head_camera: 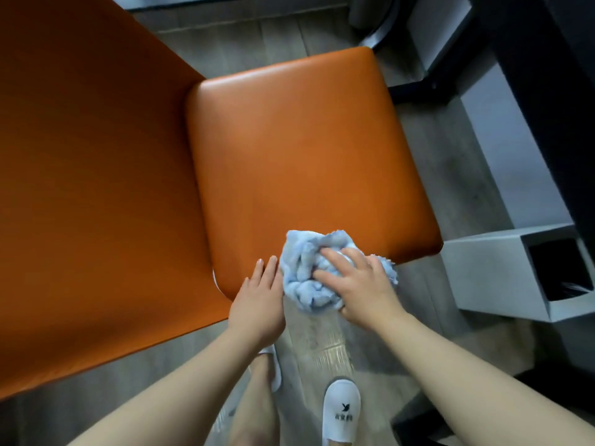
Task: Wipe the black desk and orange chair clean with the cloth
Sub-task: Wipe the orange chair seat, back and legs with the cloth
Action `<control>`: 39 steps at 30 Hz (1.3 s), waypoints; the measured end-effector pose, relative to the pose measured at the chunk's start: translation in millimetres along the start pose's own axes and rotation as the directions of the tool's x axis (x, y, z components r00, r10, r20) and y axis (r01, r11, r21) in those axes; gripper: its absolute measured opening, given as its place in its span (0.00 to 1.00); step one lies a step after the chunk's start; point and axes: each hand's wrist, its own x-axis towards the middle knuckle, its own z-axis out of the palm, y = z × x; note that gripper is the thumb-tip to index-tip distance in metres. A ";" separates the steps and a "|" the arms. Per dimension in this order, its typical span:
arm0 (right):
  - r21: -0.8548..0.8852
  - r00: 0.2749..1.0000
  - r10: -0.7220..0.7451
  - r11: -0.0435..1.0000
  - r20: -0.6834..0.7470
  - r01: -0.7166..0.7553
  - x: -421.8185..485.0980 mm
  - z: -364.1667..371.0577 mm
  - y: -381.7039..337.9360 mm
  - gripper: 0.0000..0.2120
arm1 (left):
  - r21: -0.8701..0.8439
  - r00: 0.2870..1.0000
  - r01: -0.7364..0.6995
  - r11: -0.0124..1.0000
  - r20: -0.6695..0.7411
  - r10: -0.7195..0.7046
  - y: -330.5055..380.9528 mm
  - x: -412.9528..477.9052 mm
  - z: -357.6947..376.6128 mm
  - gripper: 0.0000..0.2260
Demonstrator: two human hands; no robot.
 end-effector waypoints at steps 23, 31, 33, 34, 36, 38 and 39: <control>0.330 0.421 0.906 0.406 -0.028 -0.852 -20.7 -9.0 87.7 0.19 | 0.125 0.971 -0.072 0.990 -0.219 0.098 -21.7 1.6 -21.3 0.25; 0.112 0.980 0.092 0.987 0.179 -0.113 -25.2 31.3 -60.4 0.24 | -0.305 0.962 0.169 0.937 -0.157 -0.225 -35.3 3.9 -25.2 0.26; 0.095 0.890 0.147 0.974 0.433 -0.207 -55.2 45.0 -46.4 0.21 | -0.328 0.957 0.176 0.928 -0.162 -0.239 -34.6 2.8 -24.9 0.26; 0.033 0.832 0.323 0.926 0.450 -0.377 -70.6 51.1 -28.5 0.20 | -0.337 0.954 0.181 0.924 -0.169 -0.248 -34.5 2.9 -24.7 0.26; 0.023 0.675 0.677 0.701 0.292 -0.713 -84.4 43.3 3.8 0.23 | -0.361 0.944 0.187 0.914 -0.193 -0.269 -35.5 4.3 -24.6 0.25; 0.210 0.474 0.879 0.453 0.058 -0.866 -71.3 18.3 25.3 0.23 | -0.390 0.928 0.210 0.897 -0.209 -0.308 -36.5 5.1 -25.0 0.25; 0.332 0.404 0.914 0.390 -0.028 -0.859 -56.9 6.2 33.1 0.23 | -0.393 0.924 0.220 0.893 -0.210 -0.320 -36.7 5.4 -25.1 0.25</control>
